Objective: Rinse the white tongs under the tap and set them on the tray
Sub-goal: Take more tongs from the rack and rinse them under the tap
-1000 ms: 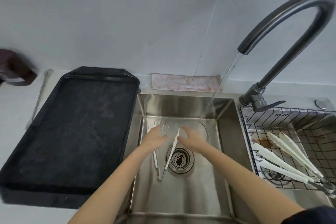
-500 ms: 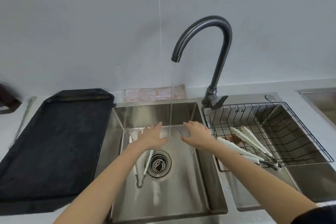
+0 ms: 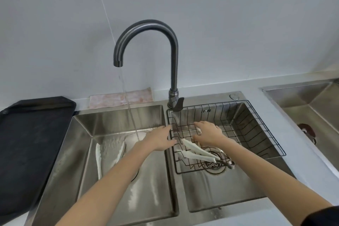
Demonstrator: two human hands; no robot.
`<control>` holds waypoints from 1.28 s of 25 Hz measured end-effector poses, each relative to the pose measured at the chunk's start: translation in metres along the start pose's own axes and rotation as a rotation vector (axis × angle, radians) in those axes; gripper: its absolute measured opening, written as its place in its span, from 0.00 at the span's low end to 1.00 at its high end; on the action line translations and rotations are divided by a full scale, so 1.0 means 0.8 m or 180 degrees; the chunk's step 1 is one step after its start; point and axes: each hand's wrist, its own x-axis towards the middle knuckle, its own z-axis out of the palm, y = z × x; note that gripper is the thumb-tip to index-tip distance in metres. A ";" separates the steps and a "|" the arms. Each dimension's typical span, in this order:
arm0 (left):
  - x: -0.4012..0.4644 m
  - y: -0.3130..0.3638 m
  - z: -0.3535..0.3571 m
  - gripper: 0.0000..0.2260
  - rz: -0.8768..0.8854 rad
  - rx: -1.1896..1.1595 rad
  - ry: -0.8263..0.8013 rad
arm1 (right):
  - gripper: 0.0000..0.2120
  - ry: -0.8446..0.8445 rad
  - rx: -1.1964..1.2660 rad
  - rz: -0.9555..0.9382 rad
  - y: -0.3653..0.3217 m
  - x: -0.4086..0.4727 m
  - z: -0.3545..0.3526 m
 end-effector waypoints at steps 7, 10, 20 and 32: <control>0.030 0.069 0.038 0.28 0.0011 -0.0123 -0.0121 | 0.24 -0.0212 0.0196 -0.0022 0.077 0.009 -0.003; 0.038 0.089 0.055 0.26 -0.0031 -0.0147 -0.0133 | 0.22 -0.0299 0.0302 -0.0073 0.094 0.016 0.002; 0.056 0.098 0.102 0.24 -0.0267 -0.0490 -0.0510 | 0.18 -0.0562 0.0211 0.0036 0.106 0.042 0.038; 0.054 0.092 0.102 0.24 -0.0168 -0.0934 -0.0154 | 0.10 -0.0319 0.0663 0.0172 0.103 0.040 0.035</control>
